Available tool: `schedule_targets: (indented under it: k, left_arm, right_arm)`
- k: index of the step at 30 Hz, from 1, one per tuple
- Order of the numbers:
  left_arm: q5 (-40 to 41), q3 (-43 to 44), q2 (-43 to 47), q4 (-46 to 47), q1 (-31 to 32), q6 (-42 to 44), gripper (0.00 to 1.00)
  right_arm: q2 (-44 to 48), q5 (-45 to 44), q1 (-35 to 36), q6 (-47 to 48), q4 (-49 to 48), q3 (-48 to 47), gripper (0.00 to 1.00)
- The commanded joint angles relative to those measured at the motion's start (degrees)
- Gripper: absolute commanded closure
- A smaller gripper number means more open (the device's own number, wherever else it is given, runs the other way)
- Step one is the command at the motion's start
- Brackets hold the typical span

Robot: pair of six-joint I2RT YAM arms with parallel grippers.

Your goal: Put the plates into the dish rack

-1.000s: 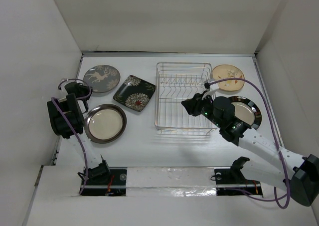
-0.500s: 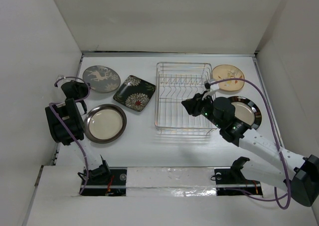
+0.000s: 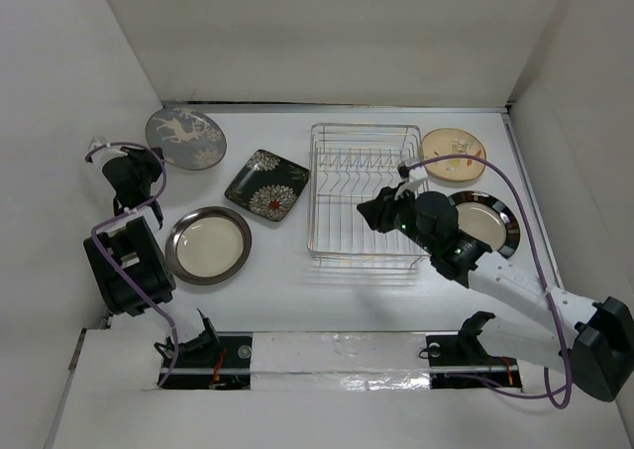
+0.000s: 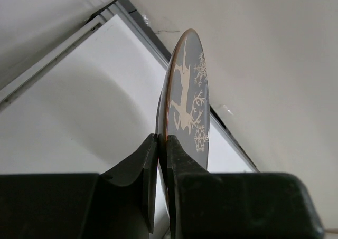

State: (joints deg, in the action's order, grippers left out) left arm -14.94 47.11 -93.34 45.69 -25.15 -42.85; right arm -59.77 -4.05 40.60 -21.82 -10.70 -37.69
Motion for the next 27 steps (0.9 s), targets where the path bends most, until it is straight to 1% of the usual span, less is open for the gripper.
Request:
schedule_targets:
  k: [1,7,10,12,13,14,15,16,17,20,22,23,24,27]
  left_arm:
    - [-2.2,-0.2,5.6,10.6,-0.7,-3.8,1.00]
    - [-3.2,-0.4,11.0,9.6,-1.9,-6.0,1.00]
    - [-5.0,-1.4,13.4,10.6,-1.9,-9.5,1.00]
    - [-6.5,-2.4,15.9,10.8,-1.9,-11.4,1.00]
    - [-7.1,-2.8,16.9,11.1,-1.9,-13.6,1.00]
    - [-7.9,-3.9,17.7,11.2,-1.9,-14.8,1.00]
    - [-8.5,-4.4,19.6,11.7,-1.9,-15.8,1.00]
    - [-9.4,-5.3,20.6,11.8,-1.4,-17.1,1.00]
    - [-9.8,-5.8,22.7,11.8,-0.2,-17.4,1.00]
    - [-12.0,-8.3,25.9,11.7,0.4,-19.4,1.00]
    - [-13.5,-10.5,28.6,14.2,0.9,-21.8,1.00]
    - [-14.7,-13.0,29.3,15.1,0.9,-23.1,1.00]
    - [-15.1,-14.1,31.0,16.0,0.9,-24.6,1.00]
    - [-17.4,-16.8,33.6,16.5,1.5,-26.0,1.00]
  right_arm:
    - [-0.6,0.2,0.5,0.4,-2.4,-3.1,0.65]
    - [-3.3,1.5,0.5,-0.9,-3.5,-5.5,0.64]
    - [-6.0,2.9,0.5,-1.2,-4.2,-9.0,0.59]
    - [-8.1,3.6,0.5,-1.2,-4.6,-11.4,0.47]
    - [-9.1,5.4,0.5,-1.3,-5.1,-13.5,0.41]
    - [-11.4,6.0,0.5,-1.8,-5.6,-14.4,0.32]
    - [-12.6,6.8,0.5,-1.9,-6.9,-15.3,0.28]
    - [-15.0,7.9,0.5,-2.3,-7.8,-17.0,0.20]
    - [-16.2,8.5,0.5,-2.2,-7.9,-18.0,0.17]
    - [-19.1,9.3,0.5,-2.0,-7.6,-22.8,0.07]
    - [-22.0,10.8,0.5,-2.0,-7.2,-25.3,0.04]
    - [-23.0,11.3,0.5,-1.9,-7.0,-26.6,0.01]
    - [-24.7,11.8,0.0,-1.9,-6.5,-29.2,0.01]
    - [-27.0,13.8,-0.6,-2.3,-7.1,-32.7,0.00]
